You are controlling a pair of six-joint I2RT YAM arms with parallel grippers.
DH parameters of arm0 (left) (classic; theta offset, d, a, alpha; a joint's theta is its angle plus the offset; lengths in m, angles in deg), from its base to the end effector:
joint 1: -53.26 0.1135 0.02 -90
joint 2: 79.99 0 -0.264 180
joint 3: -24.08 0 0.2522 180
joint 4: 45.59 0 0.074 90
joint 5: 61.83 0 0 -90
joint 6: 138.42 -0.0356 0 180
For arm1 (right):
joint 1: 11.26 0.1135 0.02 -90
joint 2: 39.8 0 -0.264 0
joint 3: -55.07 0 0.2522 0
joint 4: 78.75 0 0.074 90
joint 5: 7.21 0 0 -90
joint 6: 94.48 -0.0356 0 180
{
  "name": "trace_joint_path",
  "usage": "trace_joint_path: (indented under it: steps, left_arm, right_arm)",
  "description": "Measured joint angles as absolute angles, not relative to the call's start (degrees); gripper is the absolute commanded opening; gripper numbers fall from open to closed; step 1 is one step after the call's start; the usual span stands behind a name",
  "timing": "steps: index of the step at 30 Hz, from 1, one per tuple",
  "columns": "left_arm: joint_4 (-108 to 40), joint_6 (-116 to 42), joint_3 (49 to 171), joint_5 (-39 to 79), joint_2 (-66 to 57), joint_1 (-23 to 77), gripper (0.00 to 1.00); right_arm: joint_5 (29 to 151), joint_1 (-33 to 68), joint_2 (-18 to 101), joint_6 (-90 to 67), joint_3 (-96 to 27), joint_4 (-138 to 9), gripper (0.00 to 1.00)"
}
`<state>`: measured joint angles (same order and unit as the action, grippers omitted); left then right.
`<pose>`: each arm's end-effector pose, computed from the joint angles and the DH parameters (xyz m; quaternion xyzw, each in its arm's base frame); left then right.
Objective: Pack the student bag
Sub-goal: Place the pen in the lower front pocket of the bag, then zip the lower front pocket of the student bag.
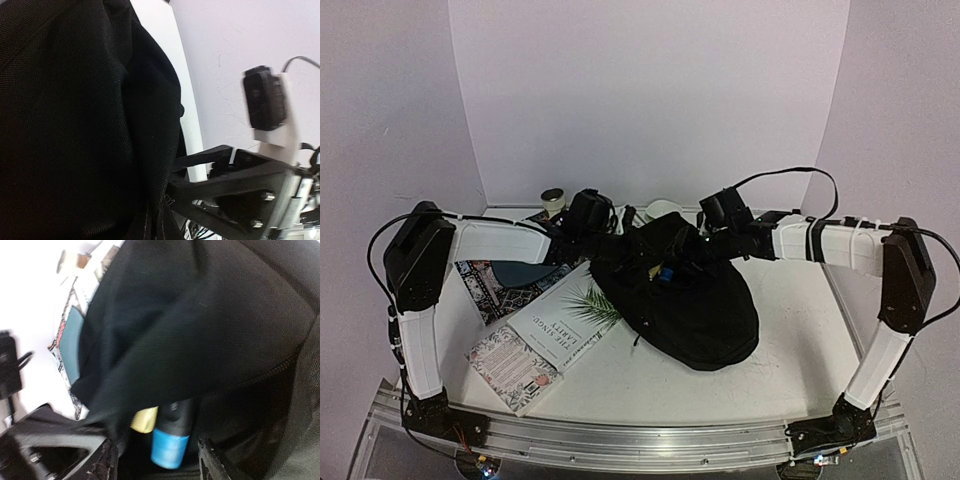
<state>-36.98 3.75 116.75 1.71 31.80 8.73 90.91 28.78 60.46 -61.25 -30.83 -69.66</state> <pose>0.3097 -0.3269 0.2268 0.0626 0.8393 -0.5063 0.1881 0.3119 0.2686 0.2673 0.0829 0.8307 0.4486 0.3191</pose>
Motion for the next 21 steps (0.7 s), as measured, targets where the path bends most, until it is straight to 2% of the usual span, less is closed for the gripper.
trace_joint_path:
  steps: [12,21]
  left_arm:
    - [-28.2,-4.0,116.8,5.6,27.9,8.7,0.51]
    - [-27.3,-4.7,110.5,7.4,17.9,9.5,0.63]
  right_arm:
    - [87.2,32.0,55.1,-46.7,-33.1,-60.8,0.6]
    - [79.6,41.4,55.9,-37.2,-42.5,-50.9,0.65]
